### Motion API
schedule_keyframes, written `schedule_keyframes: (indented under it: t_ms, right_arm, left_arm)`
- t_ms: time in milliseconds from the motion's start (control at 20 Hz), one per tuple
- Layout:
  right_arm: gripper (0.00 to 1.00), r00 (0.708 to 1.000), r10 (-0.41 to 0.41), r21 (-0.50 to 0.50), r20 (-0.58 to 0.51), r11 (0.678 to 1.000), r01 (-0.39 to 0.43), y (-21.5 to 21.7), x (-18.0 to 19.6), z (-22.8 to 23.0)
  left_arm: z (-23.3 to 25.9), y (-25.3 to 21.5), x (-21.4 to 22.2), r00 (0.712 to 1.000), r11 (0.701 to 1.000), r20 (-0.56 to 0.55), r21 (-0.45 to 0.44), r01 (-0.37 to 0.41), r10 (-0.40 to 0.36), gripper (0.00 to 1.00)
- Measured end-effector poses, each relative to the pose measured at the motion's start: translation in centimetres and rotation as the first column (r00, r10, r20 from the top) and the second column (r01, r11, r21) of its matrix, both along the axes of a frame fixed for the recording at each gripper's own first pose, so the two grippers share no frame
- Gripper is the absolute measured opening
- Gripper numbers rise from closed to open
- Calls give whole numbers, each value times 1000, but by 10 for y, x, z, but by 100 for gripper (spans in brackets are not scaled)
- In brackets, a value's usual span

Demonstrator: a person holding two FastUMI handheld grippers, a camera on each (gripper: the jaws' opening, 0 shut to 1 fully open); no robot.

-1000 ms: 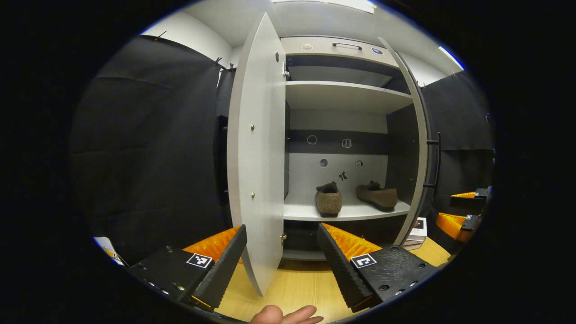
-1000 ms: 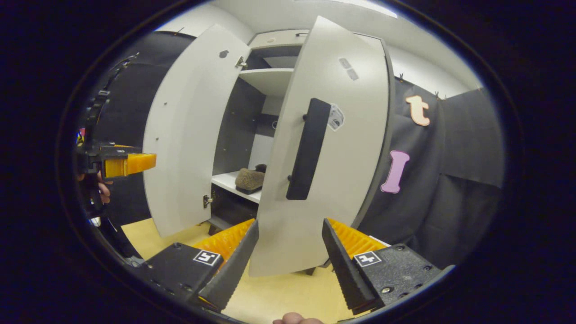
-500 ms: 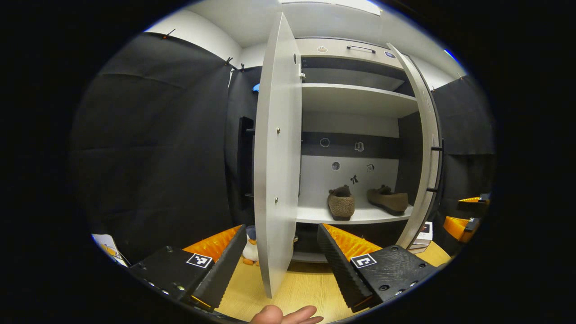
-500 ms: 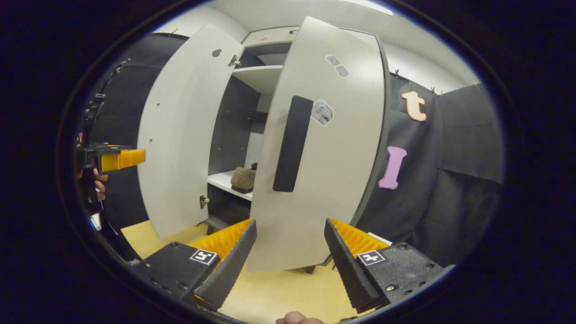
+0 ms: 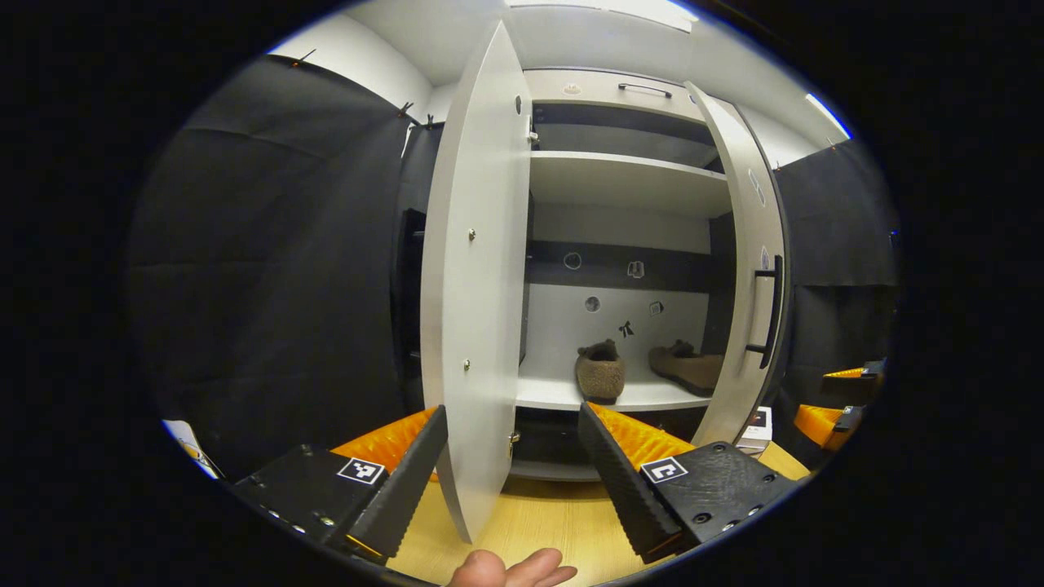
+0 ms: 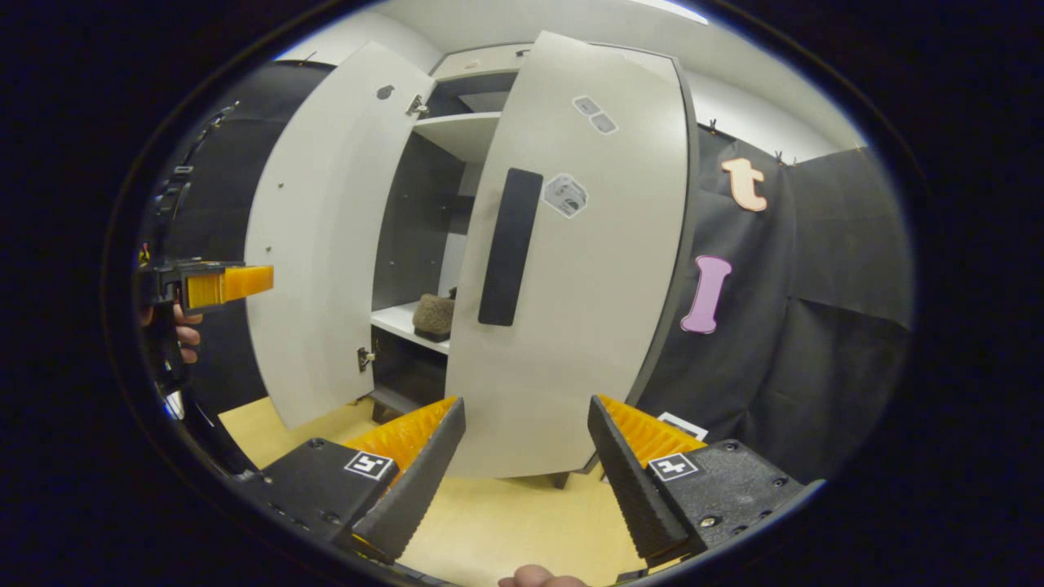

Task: Grab one shoe with the right hand and put it into the shoe cabinet, grab the other shoe with the left hand and put it into the shoe cabinet; then close the right door with the right hand and the left door with the left hand.

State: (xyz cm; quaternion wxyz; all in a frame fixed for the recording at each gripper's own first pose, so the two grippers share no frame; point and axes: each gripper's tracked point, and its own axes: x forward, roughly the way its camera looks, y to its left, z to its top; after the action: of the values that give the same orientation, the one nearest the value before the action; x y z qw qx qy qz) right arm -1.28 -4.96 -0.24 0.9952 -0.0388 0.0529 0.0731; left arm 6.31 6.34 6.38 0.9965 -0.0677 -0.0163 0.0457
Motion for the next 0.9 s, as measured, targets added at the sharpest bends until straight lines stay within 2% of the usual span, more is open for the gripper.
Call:
schedule_keyframes:
  t_ms: [50,100,200,250,400,500,750,900]
  right_arm:
    - [99,1000,4,-1,-6,1000,-4,0,-1,-1]
    - [99,1000,10,-3,-11,1000,-10,2,-1,-3]
    - [99,1000,20,-11,-14,1000,-20,4,-2,-4]
    - [98,1000,22,-17,-14,1000,-22,4,-2,-3]
    - [99,1000,24,-28,0,999,-24,5,-8,-1]
    - [99,1000,24,-32,-11,999,-24,5,-9,-7]
    - [98,999,8,-15,-37,1000,-9,-4,-9,-13]
    - [98,999,-5,0,-45,1000,5,-8,-6,-14]
  left_arm:
    - [14,11,2,998,1000,55,10,-30,29,98]
    - [20,15,5,996,999,84,20,-27,25,95]
    - [9,18,23,999,1000,39,20,0,0,93]
    - [0,9,30,999,999,-8,-10,53,-53,94]
    - [8,1,34,998,995,-5,-70,65,-65,95]
    - [10,-8,30,997,993,5,-86,80,-80,93]
    - [12,-49,26,990,990,4,-22,141,-141,93]
    - [16,-67,27,985,984,2,-59,171,-171,93]
